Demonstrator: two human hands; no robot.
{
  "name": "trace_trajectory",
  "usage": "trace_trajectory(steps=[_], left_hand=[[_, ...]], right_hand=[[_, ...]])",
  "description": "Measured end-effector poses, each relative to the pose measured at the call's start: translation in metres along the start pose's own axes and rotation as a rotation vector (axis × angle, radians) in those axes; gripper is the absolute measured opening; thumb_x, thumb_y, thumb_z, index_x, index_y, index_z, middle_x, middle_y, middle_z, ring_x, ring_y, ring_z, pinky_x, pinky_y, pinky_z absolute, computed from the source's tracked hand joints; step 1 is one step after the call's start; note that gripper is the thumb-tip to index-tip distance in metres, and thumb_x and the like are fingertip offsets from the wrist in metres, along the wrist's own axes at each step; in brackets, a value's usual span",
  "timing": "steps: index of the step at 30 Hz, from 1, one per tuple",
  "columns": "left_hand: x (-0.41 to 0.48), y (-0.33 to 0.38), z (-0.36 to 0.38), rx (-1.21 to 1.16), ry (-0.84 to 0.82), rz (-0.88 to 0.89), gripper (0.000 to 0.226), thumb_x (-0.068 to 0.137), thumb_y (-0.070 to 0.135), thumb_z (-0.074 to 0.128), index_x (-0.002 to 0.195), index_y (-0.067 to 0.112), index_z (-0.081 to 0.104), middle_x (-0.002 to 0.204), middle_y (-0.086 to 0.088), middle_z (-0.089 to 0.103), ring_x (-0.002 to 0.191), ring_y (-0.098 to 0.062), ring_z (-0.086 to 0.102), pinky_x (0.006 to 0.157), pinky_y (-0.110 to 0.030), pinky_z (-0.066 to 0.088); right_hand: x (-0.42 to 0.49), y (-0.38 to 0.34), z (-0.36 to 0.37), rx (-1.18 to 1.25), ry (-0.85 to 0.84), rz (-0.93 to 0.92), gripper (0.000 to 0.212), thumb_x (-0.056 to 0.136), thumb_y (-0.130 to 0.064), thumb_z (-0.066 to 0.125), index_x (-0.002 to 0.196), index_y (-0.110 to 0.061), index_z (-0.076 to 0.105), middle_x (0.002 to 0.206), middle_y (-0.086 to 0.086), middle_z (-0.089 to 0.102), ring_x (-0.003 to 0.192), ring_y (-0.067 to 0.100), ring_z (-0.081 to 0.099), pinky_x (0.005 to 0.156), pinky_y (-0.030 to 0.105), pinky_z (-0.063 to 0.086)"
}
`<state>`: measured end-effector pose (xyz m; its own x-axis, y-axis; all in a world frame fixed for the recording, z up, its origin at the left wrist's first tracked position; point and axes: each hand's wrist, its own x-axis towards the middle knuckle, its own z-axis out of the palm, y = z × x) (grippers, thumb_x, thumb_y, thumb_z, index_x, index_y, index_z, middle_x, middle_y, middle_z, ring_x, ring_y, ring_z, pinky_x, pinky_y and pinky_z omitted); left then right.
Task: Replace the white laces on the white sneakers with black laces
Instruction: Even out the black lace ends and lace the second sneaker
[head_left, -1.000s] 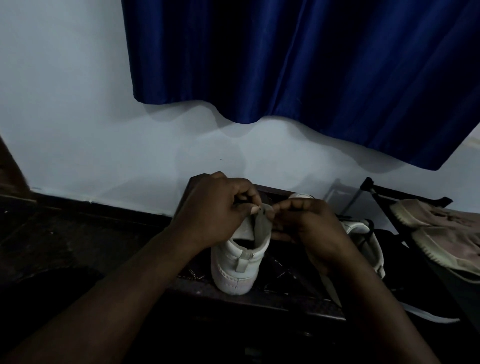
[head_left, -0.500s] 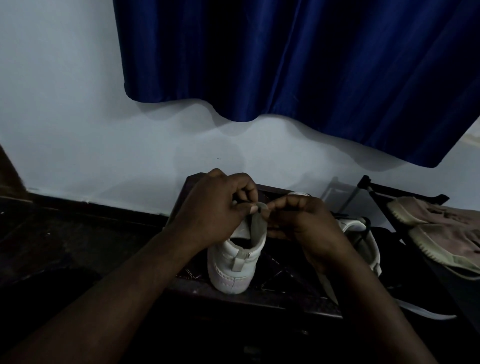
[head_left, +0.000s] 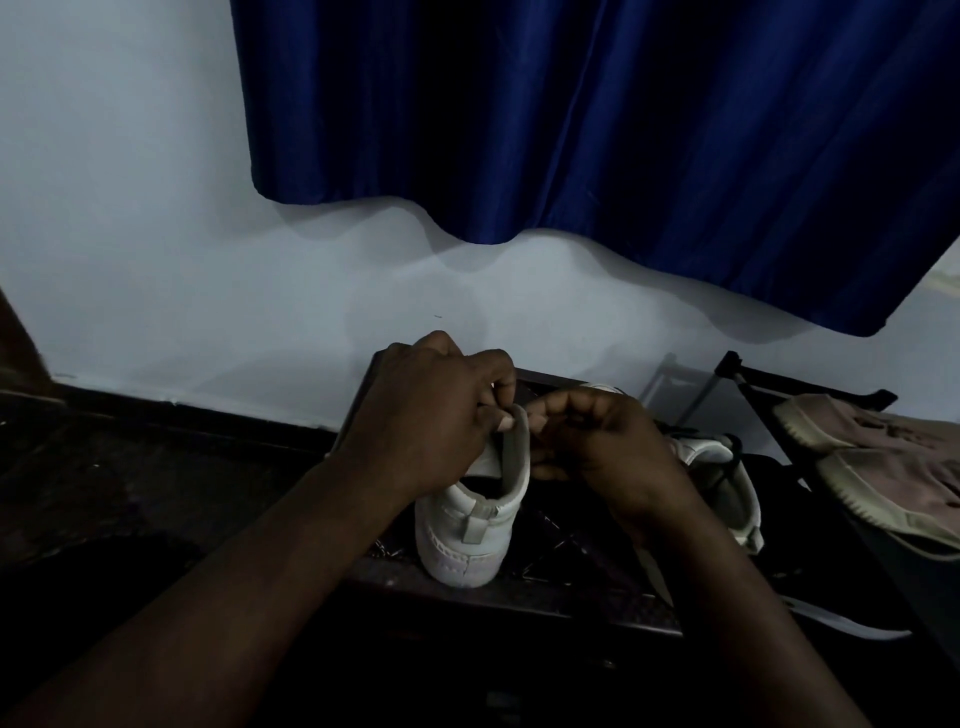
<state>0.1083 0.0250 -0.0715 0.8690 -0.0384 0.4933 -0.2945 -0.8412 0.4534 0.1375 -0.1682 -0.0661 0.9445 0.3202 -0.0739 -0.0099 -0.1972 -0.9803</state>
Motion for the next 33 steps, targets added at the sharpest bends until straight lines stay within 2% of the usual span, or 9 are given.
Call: trace_trajectory(steps=[4, 9, 12, 16, 22, 26, 30, 33], left_hand=[[0.0014, -0.0005, -0.0019, -0.043, -0.031, -0.024, 0.015, 0.074, 0.050, 0.065, 0.085, 0.040, 0.064, 0.072, 0.020, 0.066, 0.092, -0.001, 0.055, 0.085, -0.040, 0.051], [0.0010, -0.0040, 0.0001, -0.104, -0.042, -0.076, 0.016, 0.070, 0.053, 0.071, 0.085, 0.046, 0.069, 0.078, 0.018, 0.067, 0.096, 0.001, 0.049, 0.086, -0.035, 0.050], [0.0013, -0.0037, -0.0007, -0.151, -0.036, -0.089, 0.012, 0.075, 0.042, 0.081, 0.081, 0.042, 0.072, 0.076, 0.021, 0.069, 0.094, 0.002, 0.054, 0.085, -0.032, 0.048], [0.0014, -0.0018, -0.0035, -0.207, -0.045, -0.111, 0.015, 0.074, 0.035, 0.085, 0.080, 0.040, 0.072, 0.075, 0.023, 0.070, 0.089, 0.005, 0.060, 0.078, -0.023, 0.044], [0.0013, 0.0021, -0.0060, -0.229, -0.024, -0.096, 0.023, 0.074, 0.029, 0.087, 0.081, 0.032, 0.066, 0.072, 0.018, 0.071, 0.075, 0.002, 0.067, 0.074, -0.026, 0.050], [0.0016, 0.0014, -0.0062, -0.168, 0.024, -0.040, 0.025, 0.073, 0.034, 0.089, 0.080, 0.031, 0.064, 0.071, 0.015, 0.066, 0.078, -0.002, 0.060, 0.072, -0.031, 0.044], [0.0009, 0.0018, -0.0054, -0.146, 0.042, -0.010, 0.025, 0.073, 0.035, 0.088, 0.080, 0.031, 0.064, 0.069, 0.014, 0.063, 0.080, -0.006, 0.058, 0.076, -0.037, 0.049], [0.0010, 0.0015, -0.0051, -0.145, 0.049, -0.014, 0.026, 0.073, 0.035, 0.089, 0.080, 0.031, 0.064, 0.070, 0.015, 0.063, 0.079, -0.005, 0.059, 0.077, -0.038, 0.050]], right_hand=[[0.0012, 0.0021, 0.0007, -0.017, 0.012, -0.009, 0.011, 0.097, 0.001, 0.065, 0.102, 0.009, 0.071, 0.098, 0.029, 0.075, 0.086, 0.037, 0.073, 0.087, 0.054, 0.061], [0.0024, 0.0038, 0.0002, -0.002, 0.016, -0.010, 0.009, 0.096, 0.001, 0.067, 0.100, 0.008, 0.072, 0.098, 0.029, 0.075, 0.089, 0.040, 0.073, 0.090, 0.058, 0.060], [0.0031, 0.0046, -0.0001, 0.008, 0.014, -0.008, 0.010, 0.096, 0.000, 0.067, 0.101, 0.008, 0.073, 0.098, 0.028, 0.075, 0.088, 0.040, 0.073, 0.091, 0.059, 0.060], [0.0030, 0.0047, -0.0004, 0.011, 0.012, -0.011, 0.009, 0.096, 0.000, 0.067, 0.099, 0.006, 0.073, 0.097, 0.027, 0.075, 0.085, 0.035, 0.073, 0.089, 0.057, 0.059], [0.0049, 0.0054, -0.0021, -0.010, 0.000, -0.024, 0.009, 0.096, -0.001, 0.069, 0.100, 0.005, 0.073, 0.094, 0.023, 0.077, 0.079, 0.029, 0.074, 0.088, 0.058, 0.059], [0.0041, 0.0057, -0.0027, -0.035, 0.005, -0.045, 0.010, 0.097, -0.005, 0.069, 0.101, 0.004, 0.074, 0.093, 0.021, 0.077, 0.077, 0.028, 0.075, 0.085, 0.055, 0.060], [0.0043, 0.0067, -0.0030, -0.029, -0.001, -0.036, 0.011, 0.097, -0.007, 0.069, 0.102, 0.002, 0.073, 0.094, 0.020, 0.077, 0.077, 0.026, 0.075, 0.081, 0.049, 0.060], [0.0063, 0.0083, -0.0020, 0.007, -0.030, -0.014, 0.007, 0.098, -0.008, 0.067, 0.095, -0.007, 0.073, 0.090, 0.014, 0.076, 0.077, 0.024, 0.073, 0.078, 0.043, 0.059]])
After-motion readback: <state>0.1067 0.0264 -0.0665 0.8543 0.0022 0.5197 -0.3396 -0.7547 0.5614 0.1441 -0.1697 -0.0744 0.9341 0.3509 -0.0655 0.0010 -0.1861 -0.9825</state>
